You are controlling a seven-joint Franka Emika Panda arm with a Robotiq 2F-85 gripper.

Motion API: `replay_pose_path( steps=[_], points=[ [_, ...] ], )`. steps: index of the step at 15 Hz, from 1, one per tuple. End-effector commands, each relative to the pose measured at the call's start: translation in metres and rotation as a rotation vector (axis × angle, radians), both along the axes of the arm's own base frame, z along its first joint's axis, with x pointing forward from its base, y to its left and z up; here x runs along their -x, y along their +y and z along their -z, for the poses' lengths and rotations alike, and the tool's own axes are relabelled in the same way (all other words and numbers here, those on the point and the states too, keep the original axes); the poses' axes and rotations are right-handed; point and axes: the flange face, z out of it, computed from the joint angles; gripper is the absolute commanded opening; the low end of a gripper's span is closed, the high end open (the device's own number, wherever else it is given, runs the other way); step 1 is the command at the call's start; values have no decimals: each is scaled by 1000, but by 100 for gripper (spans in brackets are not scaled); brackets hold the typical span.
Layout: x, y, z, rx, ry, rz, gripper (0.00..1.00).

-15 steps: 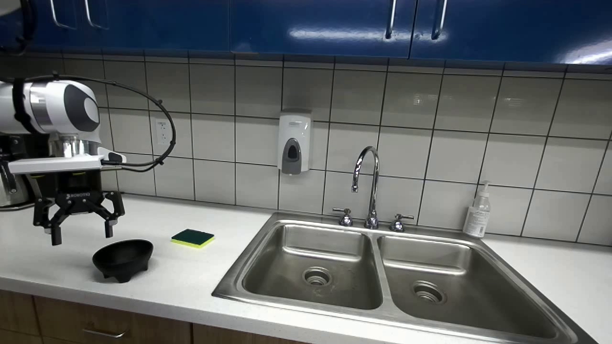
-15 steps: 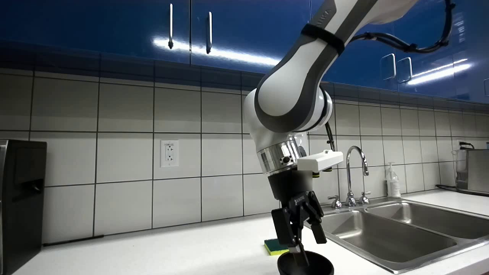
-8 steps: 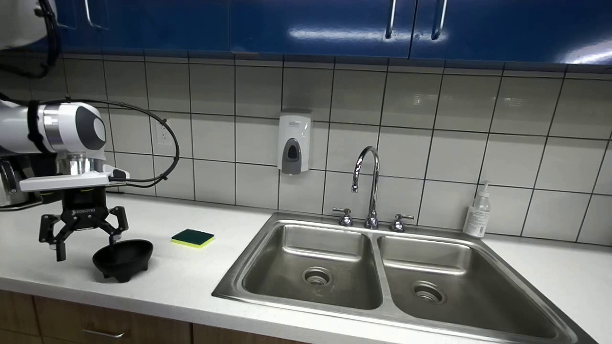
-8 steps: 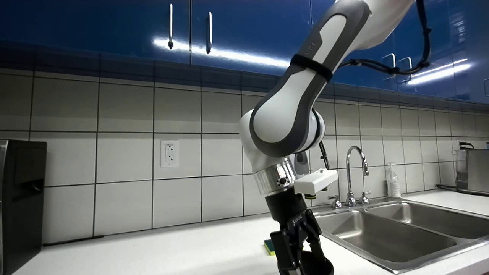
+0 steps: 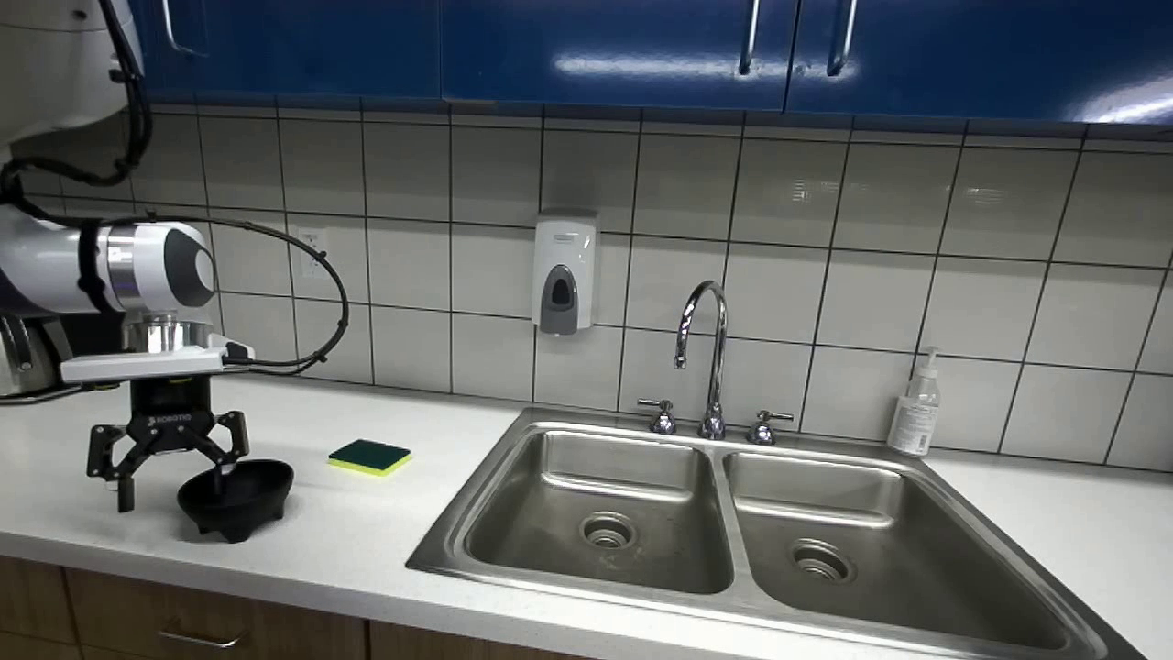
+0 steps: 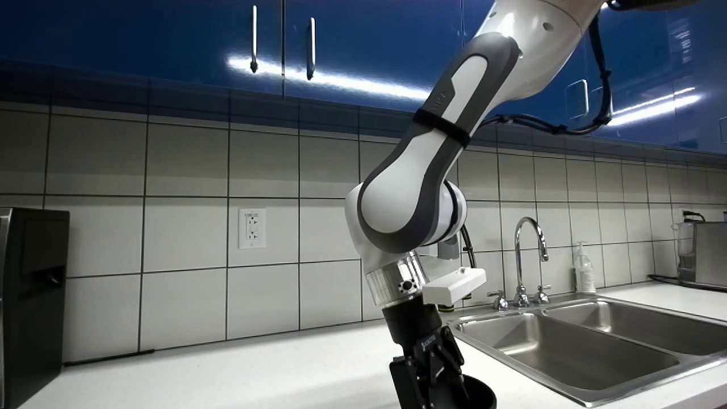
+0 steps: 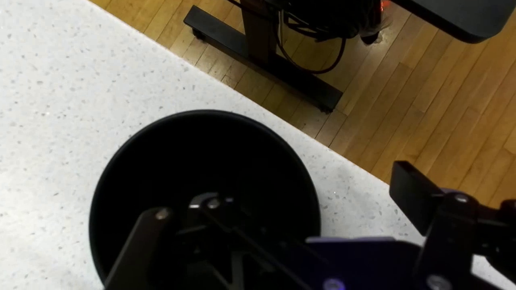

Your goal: Pick up the black bowl and put it in the sink

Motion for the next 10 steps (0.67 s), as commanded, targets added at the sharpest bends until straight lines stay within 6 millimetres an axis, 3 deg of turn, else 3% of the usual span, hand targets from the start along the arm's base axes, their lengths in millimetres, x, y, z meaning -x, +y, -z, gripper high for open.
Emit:
replay_pose_path(
  steps=[1,9,10],
  points=[
    [-12,3,1,-1,3,-31,66],
    [-17,5,-1,-10,-1,-42,2],
    [-18,5,-2,-11,-4,-42,0]
  ],
)
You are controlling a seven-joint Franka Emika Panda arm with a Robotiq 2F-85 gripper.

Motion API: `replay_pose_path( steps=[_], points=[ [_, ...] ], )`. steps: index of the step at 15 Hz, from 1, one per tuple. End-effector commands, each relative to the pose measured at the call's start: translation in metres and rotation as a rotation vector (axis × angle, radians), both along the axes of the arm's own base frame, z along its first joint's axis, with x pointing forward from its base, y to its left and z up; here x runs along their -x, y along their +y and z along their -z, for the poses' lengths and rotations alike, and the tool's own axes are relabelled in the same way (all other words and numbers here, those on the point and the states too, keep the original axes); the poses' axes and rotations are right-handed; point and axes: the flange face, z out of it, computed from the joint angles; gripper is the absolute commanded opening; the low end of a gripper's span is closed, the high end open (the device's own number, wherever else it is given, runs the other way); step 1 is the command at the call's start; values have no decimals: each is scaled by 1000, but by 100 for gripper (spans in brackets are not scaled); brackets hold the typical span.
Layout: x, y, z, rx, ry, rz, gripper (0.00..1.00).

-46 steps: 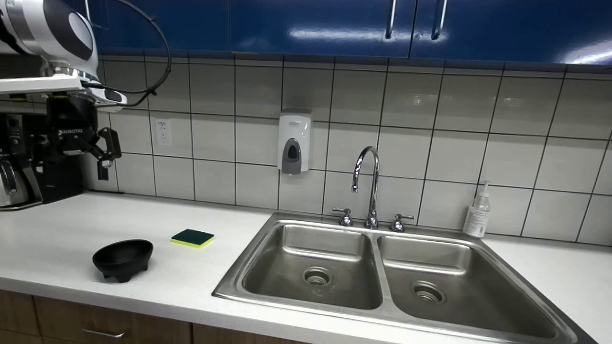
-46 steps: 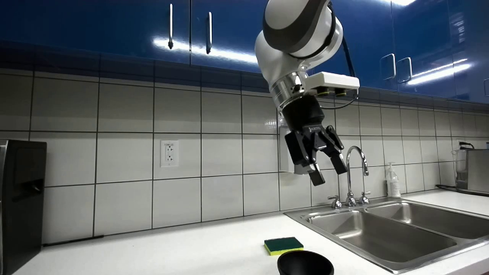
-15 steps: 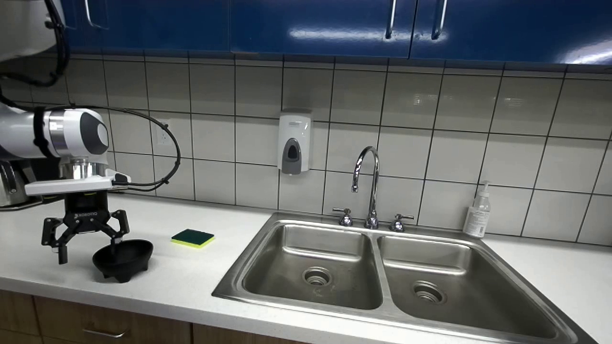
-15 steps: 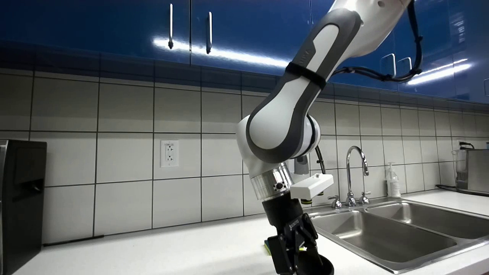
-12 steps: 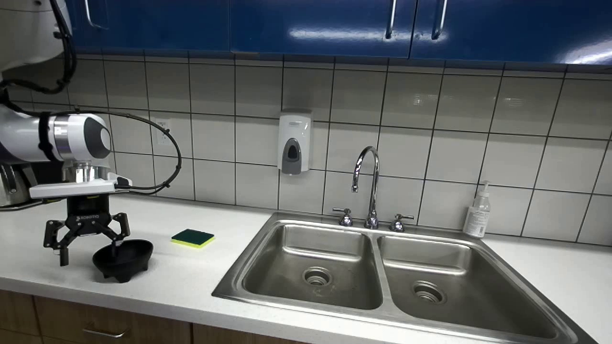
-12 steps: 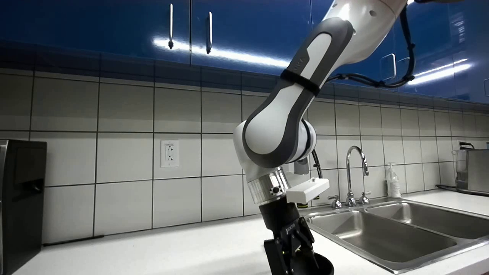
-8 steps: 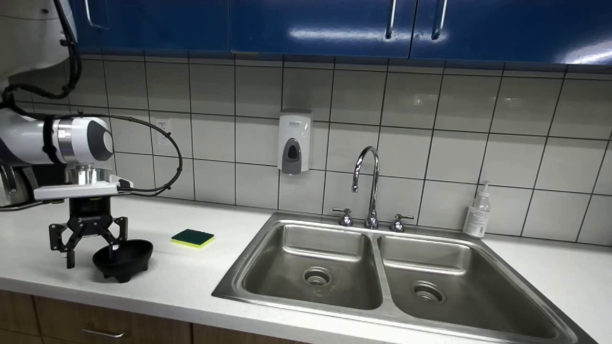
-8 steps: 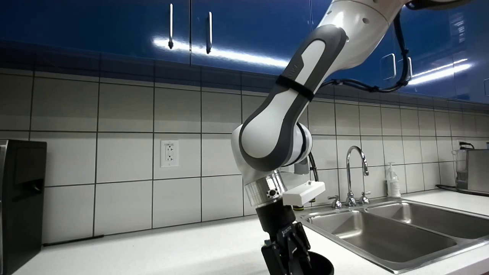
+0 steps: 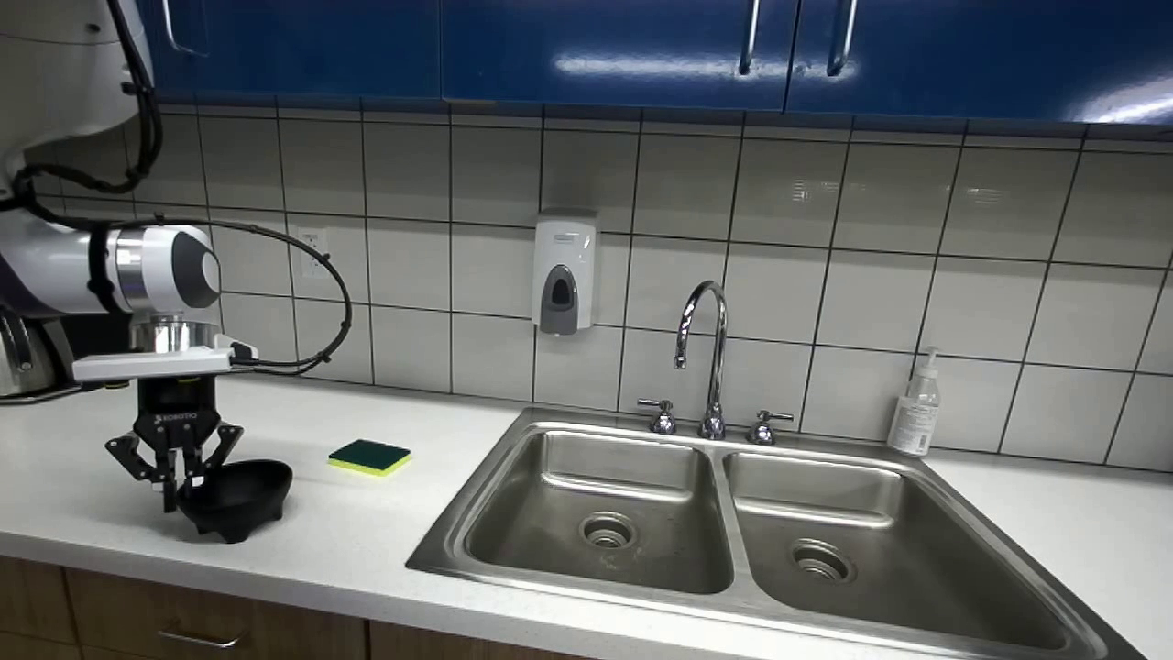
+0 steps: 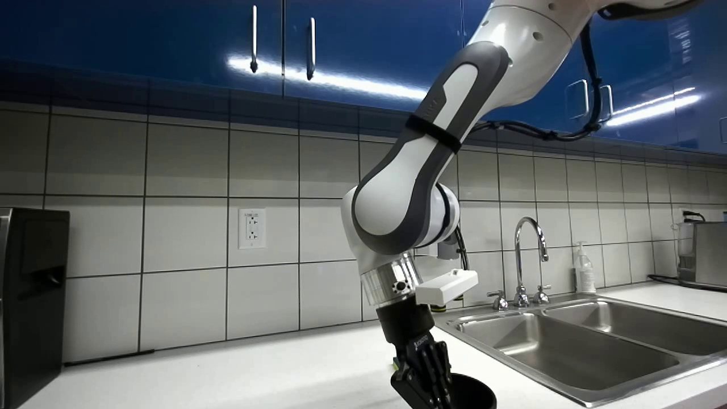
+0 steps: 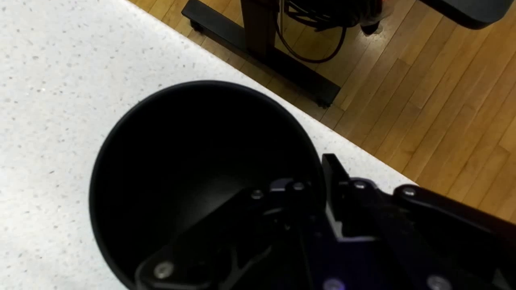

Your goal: Pick up the black bowl and put it in the sink

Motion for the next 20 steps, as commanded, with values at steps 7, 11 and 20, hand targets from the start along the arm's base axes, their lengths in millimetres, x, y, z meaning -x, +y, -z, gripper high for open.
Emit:
replay_pose_path(
  steps=[7,11,20],
  points=[
    [-5,-1,-22,7,-40,-23,2],
    [-1,-2,-48,23,-98,-32,2],
    [1,-47,-95,49,-192,40,2]
  ],
)
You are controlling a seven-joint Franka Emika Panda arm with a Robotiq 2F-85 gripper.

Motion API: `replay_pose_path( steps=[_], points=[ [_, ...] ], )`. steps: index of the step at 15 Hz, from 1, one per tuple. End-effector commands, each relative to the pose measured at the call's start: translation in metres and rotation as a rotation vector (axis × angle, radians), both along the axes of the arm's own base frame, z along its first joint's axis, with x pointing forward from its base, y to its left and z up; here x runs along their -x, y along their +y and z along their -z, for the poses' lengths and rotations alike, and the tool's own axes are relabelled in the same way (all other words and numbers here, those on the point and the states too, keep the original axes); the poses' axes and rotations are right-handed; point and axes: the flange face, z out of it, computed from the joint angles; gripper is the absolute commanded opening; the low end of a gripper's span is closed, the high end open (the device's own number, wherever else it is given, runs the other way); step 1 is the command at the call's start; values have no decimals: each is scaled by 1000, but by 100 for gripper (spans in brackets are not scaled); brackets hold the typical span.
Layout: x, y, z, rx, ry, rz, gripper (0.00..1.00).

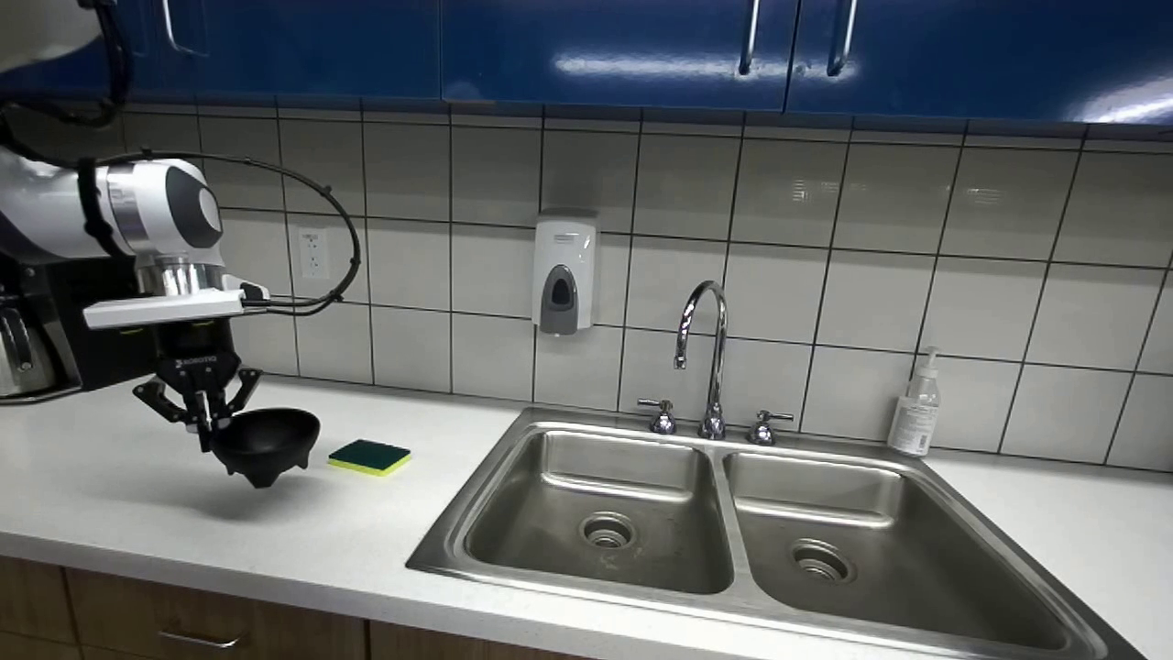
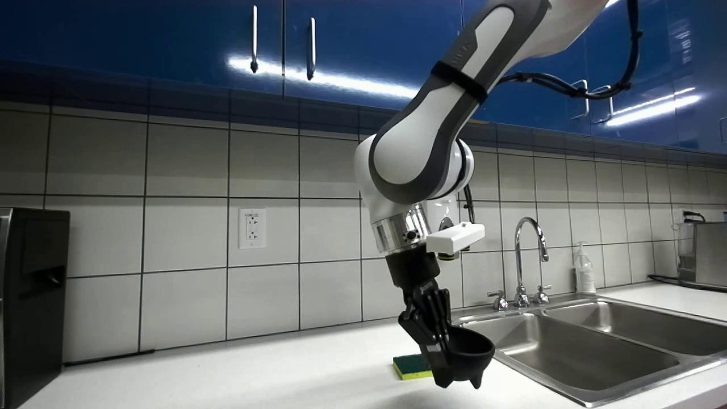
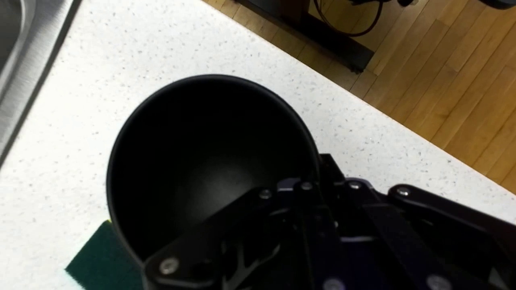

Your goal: Pick up the black bowl and put it in the sink

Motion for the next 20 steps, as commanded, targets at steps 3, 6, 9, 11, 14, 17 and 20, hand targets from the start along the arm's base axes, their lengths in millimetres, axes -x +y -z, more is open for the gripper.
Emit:
replay_pose_path(
  steps=[3,6,9,11,14,17,20],
  points=[
    [5,-54,-29,34,-53,87,2],
    [-1,-85,-36,29,-62,145,2],
    [-10,-122,-40,18,-66,218,2],
    [-17,-145,-43,20,-69,262,2],
    [-24,-178,-43,22,-69,321,2],
    [-29,-207,-43,21,-68,377,2],
    [-34,-234,-43,17,-67,434,2]
  ],
)
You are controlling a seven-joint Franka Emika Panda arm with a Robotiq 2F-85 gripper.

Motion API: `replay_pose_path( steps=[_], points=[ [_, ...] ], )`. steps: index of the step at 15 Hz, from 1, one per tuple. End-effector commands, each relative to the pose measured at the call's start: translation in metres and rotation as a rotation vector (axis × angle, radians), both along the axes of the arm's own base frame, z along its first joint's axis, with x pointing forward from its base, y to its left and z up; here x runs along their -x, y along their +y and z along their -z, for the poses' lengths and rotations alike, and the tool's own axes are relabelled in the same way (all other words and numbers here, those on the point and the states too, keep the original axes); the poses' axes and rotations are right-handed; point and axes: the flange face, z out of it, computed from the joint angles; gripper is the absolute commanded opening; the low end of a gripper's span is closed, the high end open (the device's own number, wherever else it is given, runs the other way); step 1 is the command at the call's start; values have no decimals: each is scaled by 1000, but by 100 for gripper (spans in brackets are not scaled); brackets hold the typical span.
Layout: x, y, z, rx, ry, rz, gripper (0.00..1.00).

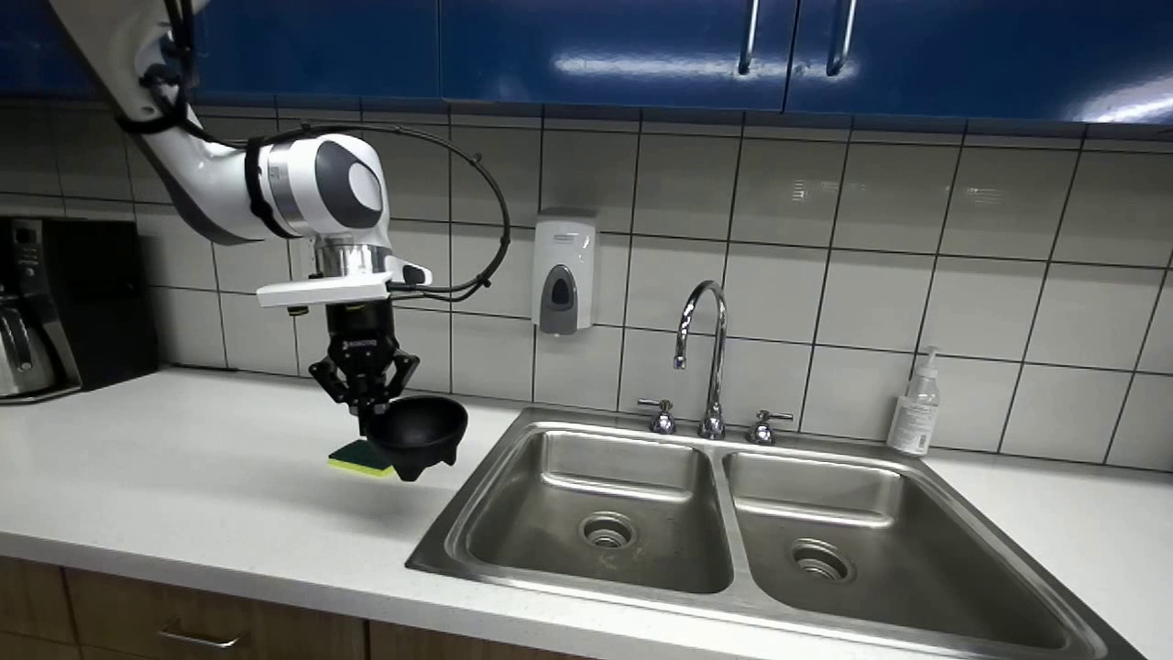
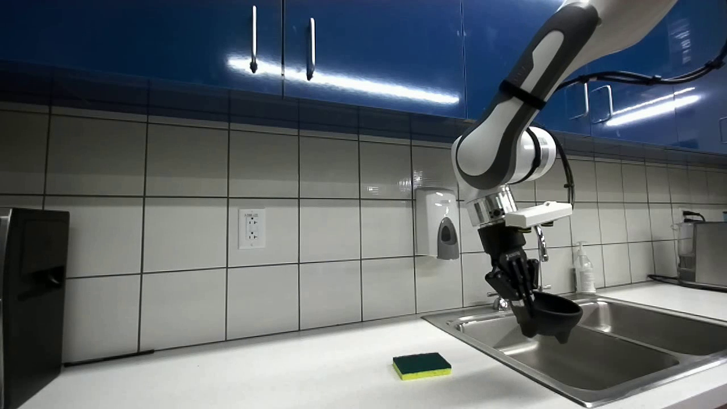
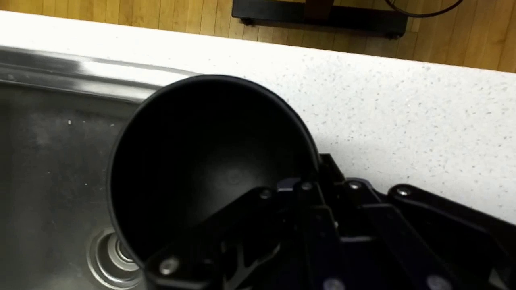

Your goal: Pick up the black bowl and put it in the sink

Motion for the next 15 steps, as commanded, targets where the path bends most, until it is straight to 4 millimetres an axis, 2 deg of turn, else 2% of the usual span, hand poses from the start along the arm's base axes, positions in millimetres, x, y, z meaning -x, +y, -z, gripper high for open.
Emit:
replay_pose_path(
  steps=[1,9,15],
  points=[
    [-7,-33,-8,-1,-9,37,2],
    [-16,-96,6,-7,-8,198,2],
    [-41,-129,23,-34,-1,307,2]
  ],
)
